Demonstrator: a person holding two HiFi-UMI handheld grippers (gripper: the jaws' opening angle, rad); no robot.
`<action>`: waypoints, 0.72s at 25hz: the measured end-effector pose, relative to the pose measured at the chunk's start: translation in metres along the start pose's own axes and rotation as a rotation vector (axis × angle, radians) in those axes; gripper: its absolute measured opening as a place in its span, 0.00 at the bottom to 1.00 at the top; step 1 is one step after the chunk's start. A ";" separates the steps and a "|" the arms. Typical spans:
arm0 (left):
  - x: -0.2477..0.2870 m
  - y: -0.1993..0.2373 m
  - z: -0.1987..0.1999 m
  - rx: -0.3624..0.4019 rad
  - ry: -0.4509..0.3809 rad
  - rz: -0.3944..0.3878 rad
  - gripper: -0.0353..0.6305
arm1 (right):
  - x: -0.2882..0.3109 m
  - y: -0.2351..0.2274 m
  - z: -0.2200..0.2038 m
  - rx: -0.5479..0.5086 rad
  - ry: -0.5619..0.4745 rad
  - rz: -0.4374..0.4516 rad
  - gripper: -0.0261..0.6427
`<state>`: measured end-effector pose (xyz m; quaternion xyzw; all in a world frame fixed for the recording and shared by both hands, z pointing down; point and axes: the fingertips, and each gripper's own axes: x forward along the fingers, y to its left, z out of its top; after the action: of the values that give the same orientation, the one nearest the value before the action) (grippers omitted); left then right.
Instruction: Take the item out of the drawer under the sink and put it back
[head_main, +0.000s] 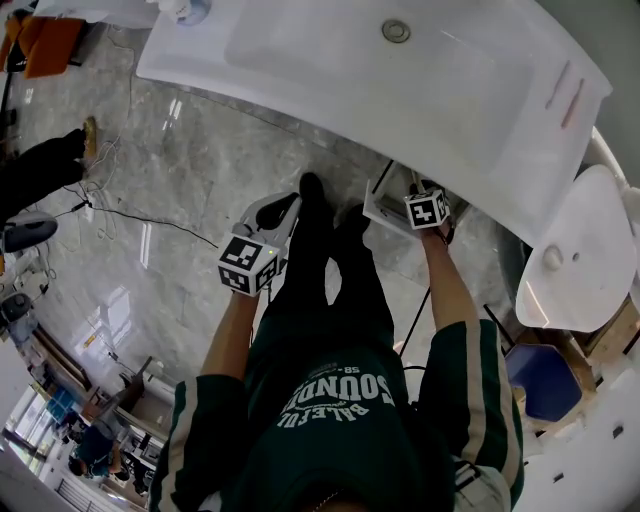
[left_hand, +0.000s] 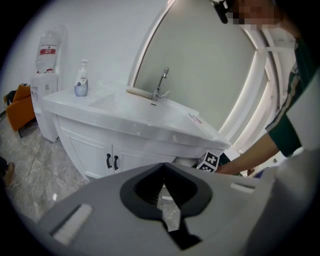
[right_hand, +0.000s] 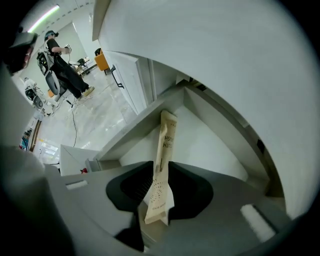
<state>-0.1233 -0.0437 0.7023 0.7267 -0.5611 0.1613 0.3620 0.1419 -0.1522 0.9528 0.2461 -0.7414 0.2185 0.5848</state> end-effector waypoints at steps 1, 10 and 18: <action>0.000 -0.001 0.003 0.004 -0.003 -0.004 0.13 | -0.004 -0.001 0.002 0.000 -0.012 -0.010 0.15; -0.004 -0.016 0.044 0.051 -0.050 -0.057 0.13 | -0.062 0.028 -0.003 0.010 -0.080 -0.012 0.13; -0.028 -0.032 0.082 0.099 -0.105 -0.088 0.13 | -0.130 0.057 0.013 0.088 -0.196 0.012 0.04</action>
<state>-0.1165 -0.0791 0.6170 0.7752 -0.5380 0.1345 0.3026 0.1222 -0.1011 0.8207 0.2872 -0.7861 0.2292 0.4970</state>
